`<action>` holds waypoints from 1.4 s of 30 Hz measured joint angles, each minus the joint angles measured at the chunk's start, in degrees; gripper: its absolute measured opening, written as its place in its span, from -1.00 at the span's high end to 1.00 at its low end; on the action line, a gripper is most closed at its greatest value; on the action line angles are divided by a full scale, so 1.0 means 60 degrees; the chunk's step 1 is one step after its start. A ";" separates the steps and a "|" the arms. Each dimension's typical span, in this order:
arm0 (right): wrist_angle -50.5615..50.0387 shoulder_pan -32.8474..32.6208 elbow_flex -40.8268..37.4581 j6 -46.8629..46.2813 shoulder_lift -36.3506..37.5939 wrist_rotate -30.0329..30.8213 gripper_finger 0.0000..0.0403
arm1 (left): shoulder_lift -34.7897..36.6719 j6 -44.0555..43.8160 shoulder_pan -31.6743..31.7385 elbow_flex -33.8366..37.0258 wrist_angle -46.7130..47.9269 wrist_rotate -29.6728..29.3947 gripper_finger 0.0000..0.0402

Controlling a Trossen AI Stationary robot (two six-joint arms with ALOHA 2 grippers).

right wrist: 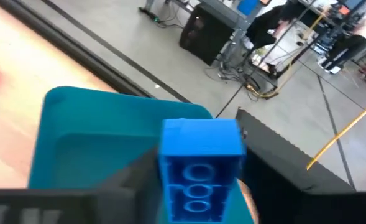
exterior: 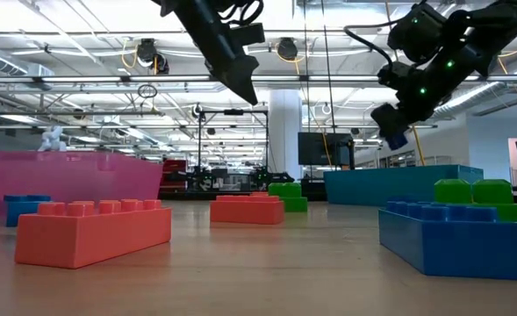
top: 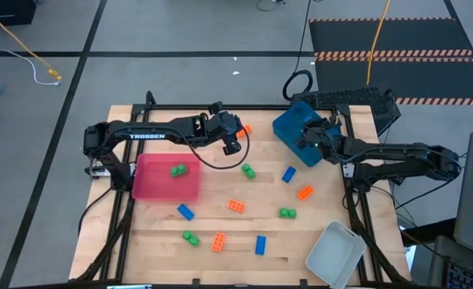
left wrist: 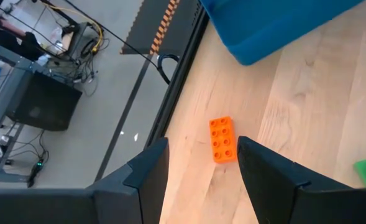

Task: Sort & place blocks by color
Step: Put the blue game piece into the blue bin, then put the green game piece into the red bin

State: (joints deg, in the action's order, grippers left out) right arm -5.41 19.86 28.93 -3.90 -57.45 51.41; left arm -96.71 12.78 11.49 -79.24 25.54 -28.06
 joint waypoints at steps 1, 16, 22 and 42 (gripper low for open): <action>0.0000 0.0010 0.0000 0.0000 0.0000 0.0124 -0.21 | 0.0000 -0.0004 0.0000 0.0000 0.0000 -0.0001 0.05; 0.0142 0.0010 0.0000 0.0033 0.0000 0.0194 -0.94 | -0.0014 0.0053 0.0290 0.0809 -0.0846 0.0009 0.05; 0.0142 0.0010 0.0000 0.0111 0.0000 0.0195 -0.95 | -0.0014 0.0061 0.0423 0.0933 -0.1013 0.0009 0.05; 0.1296 0.0429 -0.0102 -0.1348 0.0123 -0.0121 -0.95 | -0.0015 0.0025 0.0404 0.0933 -0.1102 0.0009 0.05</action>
State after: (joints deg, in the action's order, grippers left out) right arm 2.37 22.44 28.32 -11.99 -56.71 50.69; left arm -96.79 12.93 13.91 -73.65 18.93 -28.01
